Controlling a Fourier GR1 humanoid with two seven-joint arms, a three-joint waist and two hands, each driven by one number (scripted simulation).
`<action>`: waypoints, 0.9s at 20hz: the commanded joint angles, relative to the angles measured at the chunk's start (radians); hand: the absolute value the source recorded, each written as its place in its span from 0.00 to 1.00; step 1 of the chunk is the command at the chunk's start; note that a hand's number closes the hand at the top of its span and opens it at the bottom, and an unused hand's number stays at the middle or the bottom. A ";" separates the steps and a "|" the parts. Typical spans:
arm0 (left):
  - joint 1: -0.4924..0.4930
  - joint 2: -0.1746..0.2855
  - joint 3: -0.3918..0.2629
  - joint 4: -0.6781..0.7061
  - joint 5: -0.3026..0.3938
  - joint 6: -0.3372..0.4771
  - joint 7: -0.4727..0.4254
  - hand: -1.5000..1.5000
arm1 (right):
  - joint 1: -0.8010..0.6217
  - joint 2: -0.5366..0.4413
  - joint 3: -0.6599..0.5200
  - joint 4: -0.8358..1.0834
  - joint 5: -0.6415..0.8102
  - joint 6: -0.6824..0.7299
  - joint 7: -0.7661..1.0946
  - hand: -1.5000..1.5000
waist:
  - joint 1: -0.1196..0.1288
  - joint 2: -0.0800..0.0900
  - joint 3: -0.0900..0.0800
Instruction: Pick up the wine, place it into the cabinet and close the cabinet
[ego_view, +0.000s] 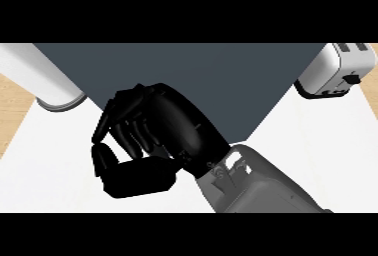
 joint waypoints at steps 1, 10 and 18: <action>-0.023 -0.024 -0.035 0.020 -0.040 -0.022 0.029 0.00 | -0.076 -0.023 -0.139 0.166 -0.028 0.067 -0.098 1.00 | -0.010 0.005 0.001; -0.149 -0.061 -0.134 -0.042 -0.101 0.097 0.161 0.00 | -0.192 -0.036 -0.262 0.424 -0.014 0.121 -0.245 1.00 | -0.015 0.008 0.002; -0.288 -0.107 -0.210 0.024 -0.133 0.173 0.191 0.00 | -0.169 -0.130 -0.299 0.481 -0.007 0.174 -0.347 1.00 | -0.030 0.018 0.001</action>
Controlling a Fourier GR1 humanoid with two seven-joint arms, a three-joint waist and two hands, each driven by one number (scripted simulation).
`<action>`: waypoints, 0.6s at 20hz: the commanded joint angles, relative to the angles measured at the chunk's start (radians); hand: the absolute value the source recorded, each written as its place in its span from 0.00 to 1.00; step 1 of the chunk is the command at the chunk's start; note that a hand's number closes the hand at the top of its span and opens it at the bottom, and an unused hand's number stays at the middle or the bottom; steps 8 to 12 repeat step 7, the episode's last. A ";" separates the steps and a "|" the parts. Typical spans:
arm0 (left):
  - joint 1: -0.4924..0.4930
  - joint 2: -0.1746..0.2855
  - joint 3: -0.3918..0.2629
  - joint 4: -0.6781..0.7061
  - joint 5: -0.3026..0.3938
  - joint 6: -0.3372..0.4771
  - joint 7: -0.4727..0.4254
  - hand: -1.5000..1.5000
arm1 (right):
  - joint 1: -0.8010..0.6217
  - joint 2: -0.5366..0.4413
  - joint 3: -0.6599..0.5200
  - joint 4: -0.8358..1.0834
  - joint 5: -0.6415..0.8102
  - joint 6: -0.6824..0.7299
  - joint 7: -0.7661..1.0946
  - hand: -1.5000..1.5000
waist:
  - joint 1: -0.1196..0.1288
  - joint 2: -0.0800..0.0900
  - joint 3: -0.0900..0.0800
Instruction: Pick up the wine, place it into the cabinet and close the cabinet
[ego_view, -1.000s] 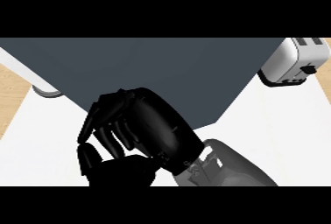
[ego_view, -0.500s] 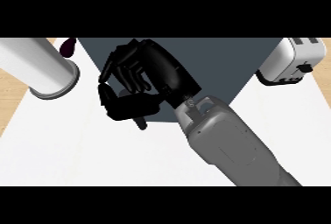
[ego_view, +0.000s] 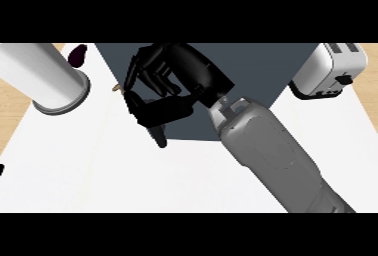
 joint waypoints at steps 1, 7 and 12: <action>-0.044 -0.023 -0.042 -0.019 -0.015 0.056 0.030 0.00 | -0.017 -0.113 -0.131 0.147 0.045 -0.033 -0.073 1.00 | -0.010 0.037 0.013; -0.145 -0.064 -0.092 0.093 -0.057 0.079 0.020 0.00 | -0.048 -0.098 -0.128 0.170 0.040 -0.029 -0.079 1.00 | -0.022 0.039 0.010; -0.145 -0.064 -0.092 0.093 -0.057 0.079 0.020 0.00 | -0.048 -0.098 -0.128 0.170 0.040 -0.029 -0.079 1.00 | -0.022 0.039 0.010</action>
